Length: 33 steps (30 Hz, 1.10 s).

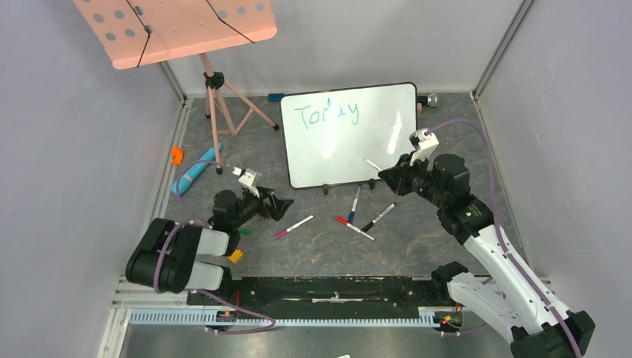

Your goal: Write a sentence on the whiteboard

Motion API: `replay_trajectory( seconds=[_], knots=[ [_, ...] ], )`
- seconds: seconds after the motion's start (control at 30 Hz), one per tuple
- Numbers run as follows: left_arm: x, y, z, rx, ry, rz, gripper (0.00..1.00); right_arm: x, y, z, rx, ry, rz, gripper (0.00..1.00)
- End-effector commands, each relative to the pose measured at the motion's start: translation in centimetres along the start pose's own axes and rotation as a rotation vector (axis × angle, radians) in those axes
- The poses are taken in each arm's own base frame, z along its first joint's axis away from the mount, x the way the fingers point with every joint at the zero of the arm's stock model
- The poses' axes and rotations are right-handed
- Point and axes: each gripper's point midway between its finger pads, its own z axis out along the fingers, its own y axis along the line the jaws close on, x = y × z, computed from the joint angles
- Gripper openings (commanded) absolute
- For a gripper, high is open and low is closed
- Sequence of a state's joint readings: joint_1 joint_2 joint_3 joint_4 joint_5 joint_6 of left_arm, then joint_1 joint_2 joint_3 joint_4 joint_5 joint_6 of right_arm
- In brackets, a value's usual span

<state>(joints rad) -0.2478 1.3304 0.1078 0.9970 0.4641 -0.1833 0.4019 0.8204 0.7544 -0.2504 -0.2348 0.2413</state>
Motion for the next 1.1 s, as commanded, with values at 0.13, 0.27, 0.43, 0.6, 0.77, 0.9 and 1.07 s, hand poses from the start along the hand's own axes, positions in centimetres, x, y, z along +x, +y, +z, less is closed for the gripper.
replay_trajectory(
  seconds=[0.13,0.27,0.43,0.6,0.77,0.9,1.07],
  knots=[
    [-4.8,0.5,0.9,0.224,-0.15,-0.208,1.0,-1.3,0.3,0.1,-0.015,-0.03,-0.024,0.0],
    [-4.6,1.3,2.1,0.303,-0.104,-0.358,1.0,-1.5,0.3,0.2,-0.011,-0.032,-0.023,0.0],
    [-5.1,2.4,1.6,0.202,-0.167,-0.298,1.0,-1.7,0.4,0.2,-0.015,-0.038,-0.016,0.0],
    [-5.8,4.4,1.0,0.05,-0.243,-0.256,1.0,-2.3,0.4,0.4,-0.011,-0.045,-0.028,0.0],
    [-5.8,2.5,2.4,0.251,-0.167,-0.231,1.0,-3.2,0.2,0.4,0.002,-0.051,-0.052,0.0],
    [-6.0,2.2,3.4,0.325,-0.137,-0.258,1.0,-3.4,0.1,0.4,0.009,-0.051,-0.06,0.0],
    [-6.6,3.0,4.1,0.314,-0.157,-0.23,1.0,-3.2,0.0,0.2,0.017,-0.055,-0.059,0.0]
  ],
)
